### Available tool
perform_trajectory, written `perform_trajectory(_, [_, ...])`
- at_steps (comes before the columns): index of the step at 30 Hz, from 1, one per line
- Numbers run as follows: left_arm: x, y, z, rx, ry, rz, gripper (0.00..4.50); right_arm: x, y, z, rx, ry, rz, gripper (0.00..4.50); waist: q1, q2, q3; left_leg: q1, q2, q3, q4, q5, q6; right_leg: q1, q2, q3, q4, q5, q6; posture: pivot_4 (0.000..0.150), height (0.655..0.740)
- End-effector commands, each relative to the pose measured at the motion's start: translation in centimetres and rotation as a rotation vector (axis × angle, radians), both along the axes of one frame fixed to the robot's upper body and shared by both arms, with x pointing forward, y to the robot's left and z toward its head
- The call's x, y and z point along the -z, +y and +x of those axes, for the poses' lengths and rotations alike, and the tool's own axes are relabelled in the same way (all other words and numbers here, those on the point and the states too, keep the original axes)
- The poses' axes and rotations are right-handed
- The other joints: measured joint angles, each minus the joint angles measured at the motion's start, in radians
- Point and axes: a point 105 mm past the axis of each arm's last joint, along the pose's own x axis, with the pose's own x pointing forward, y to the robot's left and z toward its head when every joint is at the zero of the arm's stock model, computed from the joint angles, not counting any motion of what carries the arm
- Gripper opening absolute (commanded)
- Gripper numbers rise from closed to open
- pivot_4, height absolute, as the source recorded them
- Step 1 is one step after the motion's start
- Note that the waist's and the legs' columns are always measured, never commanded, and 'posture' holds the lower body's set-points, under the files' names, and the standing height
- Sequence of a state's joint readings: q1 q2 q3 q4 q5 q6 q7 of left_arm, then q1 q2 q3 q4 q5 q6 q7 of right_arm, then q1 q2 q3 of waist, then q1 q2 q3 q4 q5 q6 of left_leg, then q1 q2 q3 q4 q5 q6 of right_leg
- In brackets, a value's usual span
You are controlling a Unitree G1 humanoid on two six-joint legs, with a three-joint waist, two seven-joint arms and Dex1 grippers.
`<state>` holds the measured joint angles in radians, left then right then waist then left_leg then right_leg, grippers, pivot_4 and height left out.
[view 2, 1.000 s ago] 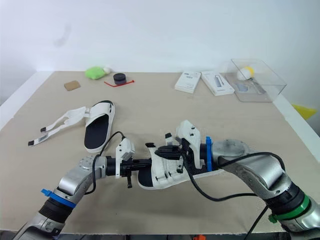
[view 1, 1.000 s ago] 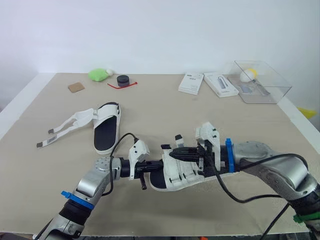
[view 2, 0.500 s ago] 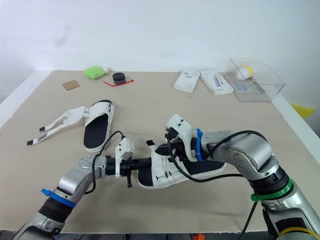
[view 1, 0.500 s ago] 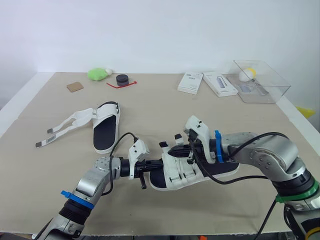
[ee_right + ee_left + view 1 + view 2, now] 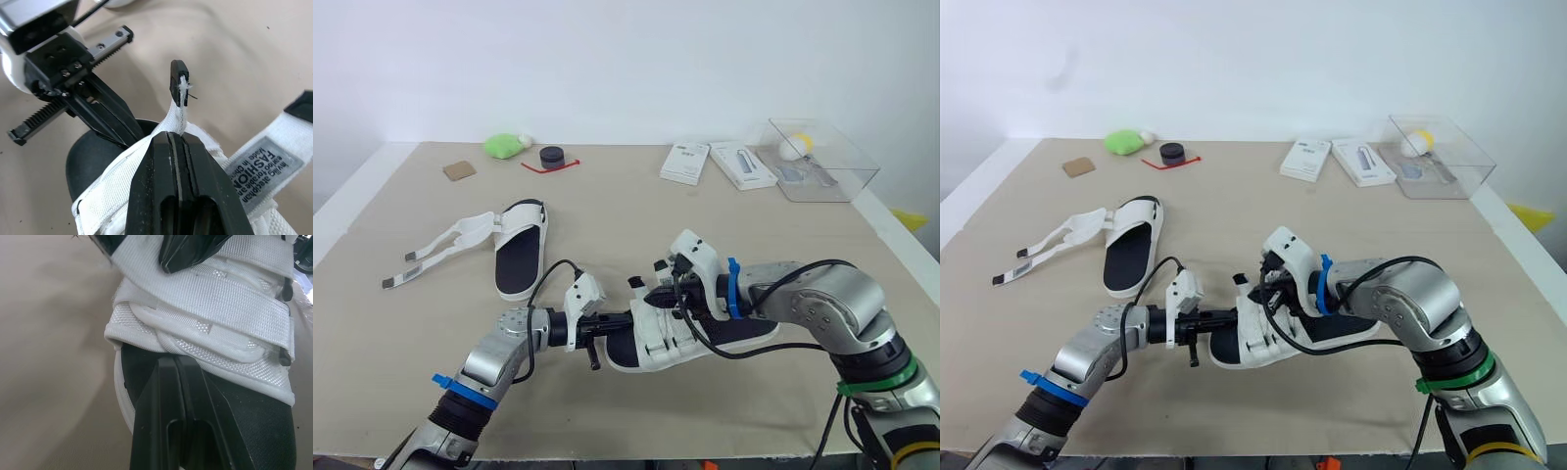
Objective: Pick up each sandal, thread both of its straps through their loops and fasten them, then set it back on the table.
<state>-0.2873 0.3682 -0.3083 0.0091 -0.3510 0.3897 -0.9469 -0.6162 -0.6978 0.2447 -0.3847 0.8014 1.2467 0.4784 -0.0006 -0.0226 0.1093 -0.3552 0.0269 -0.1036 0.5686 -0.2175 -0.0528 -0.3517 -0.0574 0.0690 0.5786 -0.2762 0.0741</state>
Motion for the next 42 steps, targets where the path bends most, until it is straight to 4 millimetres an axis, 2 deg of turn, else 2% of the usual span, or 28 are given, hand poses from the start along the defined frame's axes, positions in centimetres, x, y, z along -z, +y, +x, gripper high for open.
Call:
perform_trajectory(1, [4.2, 1.0, -1.1, -0.027, 0.134, 0.123, 0.0, -1.8, -1.1, 1.4, 0.086, -0.095, -0.008, 0.09, -0.001, 0.0, 0.0, 0.0, 0.0, 0.0, 0.0, 0.0, 0.0, 0.0, 0.0, 0.0, 0.0, 0.0, 0.0, 0.15, 0.74])
perform_trajectory(4, [4.2, 1.0, -1.1, -0.026, 0.134, 0.123, 0.0, -1.8, -1.2, 1.4, 0.09, -0.106, -0.024, 0.09, -0.002, 0.0, 0.0, 0.0, 0.0, 0.0, 0.0, 0.0, 0.0, 0.0, 0.0, 0.0, 0.0, 0.0, 0.0, 0.15, 0.74])
perform_trajectory(8, [4.2, 1.0, -1.1, -0.028, 0.136, 0.122, 0.0, -1.9, -1.2, 1.5, 0.094, -0.134, -0.038, 1.19, -0.002, 0.0, 0.0, 0.0, 0.0, 0.0, 0.0, 0.0, 0.0, 0.0, 0.0, 0.0, 0.0, 0.0, 0.0, 0.15, 0.74])
perform_trajectory(9, [4.2, 1.0, -1.1, -0.028, 0.136, 0.121, 0.0, -2.0, -1.1, 1.6, 0.093, -0.147, -0.035, 1.83, -0.002, 0.0, 0.0, 0.0, 0.0, 0.0, 0.0, 0.0, 0.0, 0.0, 0.0, 0.0, 0.0, 0.0, 0.0, 0.15, 0.74])
perform_trajectory(13, [4.2, 1.0, -1.0, -0.029, 0.137, 0.121, 0.0, -2.9, -0.6, 1.8, 0.08, -0.195, -0.001, 3.79, -0.002, -0.001, -0.002, -0.001, 0.0, 0.0, 0.0, 0.0, 0.0, 0.0, 0.0, 0.0, 0.0, 0.0, 0.0, 0.15, 0.74])
perform_trajectory(15, [4.2, 1.0, -1.0, -0.029, 0.138, 0.121, 0.0, -3.5, -0.1, 1.8, 0.05, -0.24, 0.011, 4.47, -0.002, -0.001, -0.002, -0.001, 0.0, 0.0, 0.0, 0.0, 0.0, 0.0, 0.0, 0.0, 0.0, 0.0, 0.0, 0.15, 0.74])
perform_trajectory(20, [4.3, 1.0, -0.9, -0.029, 0.136, 0.121, 0.0, -4.0, 0.7, 1.4, -0.029, -0.314, 0.001, 4.47, -0.002, 0.0, -0.002, -0.001, 0.0, 0.0, 0.0, 0.0, 0.0, 0.0, 0.0, 0.0, 0.0, 0.0, 0.0, 0.15, 0.74])
perform_trajectory(25, [4.2, 1.0, -0.8, -0.031, 0.133, 0.121, 0.0, -2.6, -0.2, 2.2, -0.116, -0.542, -0.239, 4.47, -0.001, 0.001, 0.0, -0.002, 0.0, 0.0, 0.0, 0.0, 0.0, -0.001, 0.0, 0.0, -0.001, 0.0, 0.0, 0.15, 0.74])
perform_trajectory(32, [4.2, 1.1, -0.7, -0.035, 0.131, 0.122, 0.0, -1.5, -1.0, 2.7, -0.155, -0.579, -0.296, 4.47, -0.001, -0.001, -0.002, -0.003, 0.0, 0.0, 0.0, 0.0, -0.001, -0.002, 0.0, 0.0, -0.001, 0.0, 0.0, 0.15, 0.74])
perform_trajectory(35, [3.8, 1.1, -0.6, -0.041, 0.123, 0.11, 0.0, -3.5, -0.6, 2.6, -0.162, -0.615, -0.15, 4.47, -0.001, -0.002, -0.002, -0.003, 0.0, 0.0, 0.0, 0.0, -0.001, -0.002, 0.0, 0.0, 0.0, 0.0, 0.001, 0.15, 0.74])
perform_trajectory(37, [2.9, 1.0, -0.4, -0.048, 0.121, 0.072, 0.0, -5.0, -1.1, 2.6, -0.17, -0.686, -0.089, 4.47, -0.001, -0.002, 0.0, -0.003, 0.0, 0.0, 0.0, 0.0, -0.001, -0.001, 0.0, 0.0, 0.0, 0.0, 0.001, 0.15, 0.74])
perform_trajectory(40, [1.4, 0.8, -0.3, -0.04, 0.099, 0.035, 0.0, -6.6, -3.3, 2.4, -0.219, -0.847, -0.071, 4.47, -0.001, -0.004, 0.003, -0.003, -0.001, 0.0, 0.0, 0.001, -0.001, -0.001, 0.0, 0.0, -0.001, 0.001, 0.002, 0.15, 0.74])
perform_trajectory(42, [0.6, 0.8, -0.4, -0.023, 0.081, 0.021, 0.0, -6.9, -4.8, 1.4, -0.332, -0.992, -0.099, 4.47, -0.002, -0.005, 0.003, -0.003, -0.001, 0.0, 0.0, 0.001, -0.001, -0.001, 0.0, 0.0, 0.0, 0.002, 0.003, 0.15, 0.74])
